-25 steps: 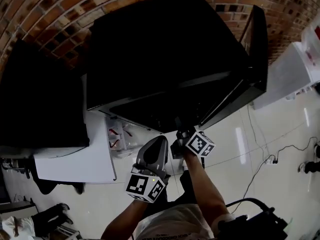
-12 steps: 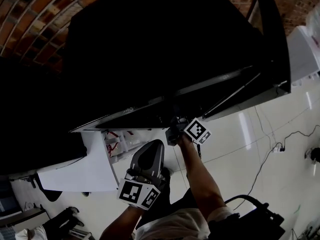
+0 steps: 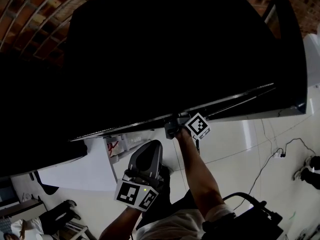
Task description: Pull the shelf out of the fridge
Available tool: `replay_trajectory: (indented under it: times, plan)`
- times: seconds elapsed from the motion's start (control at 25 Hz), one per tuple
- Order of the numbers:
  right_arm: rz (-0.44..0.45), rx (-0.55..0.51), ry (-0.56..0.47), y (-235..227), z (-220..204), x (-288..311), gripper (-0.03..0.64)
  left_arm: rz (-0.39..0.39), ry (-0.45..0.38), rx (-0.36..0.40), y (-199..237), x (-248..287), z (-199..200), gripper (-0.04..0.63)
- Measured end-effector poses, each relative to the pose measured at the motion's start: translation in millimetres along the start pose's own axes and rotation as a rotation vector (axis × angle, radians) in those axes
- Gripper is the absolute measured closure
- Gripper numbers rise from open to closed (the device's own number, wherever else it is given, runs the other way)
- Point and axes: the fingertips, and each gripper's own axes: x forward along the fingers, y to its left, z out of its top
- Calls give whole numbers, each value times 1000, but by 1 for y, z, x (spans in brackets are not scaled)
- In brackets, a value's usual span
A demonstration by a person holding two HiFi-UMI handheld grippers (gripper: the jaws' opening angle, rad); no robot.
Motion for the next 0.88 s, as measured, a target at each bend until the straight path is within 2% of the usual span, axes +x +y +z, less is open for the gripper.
replay_trajectory:
  times: [0.08, 0.4, 0.68, 0.88]
  plan:
    - [-6, 3, -9, 1, 2, 3, 586, 6, -1, -1, 2, 1, 1, 607]
    - [-21, 53, 5, -1, 1, 1, 597, 21, 2, -3, 7, -2, 1, 606]
    - [10, 46, 20, 12, -2, -15, 594, 9, 12, 3, 1, -5, -2, 607]
    - [1, -14, 36, 24, -2, -32, 594, 2, -4, 11, -6, -9, 0, 607]
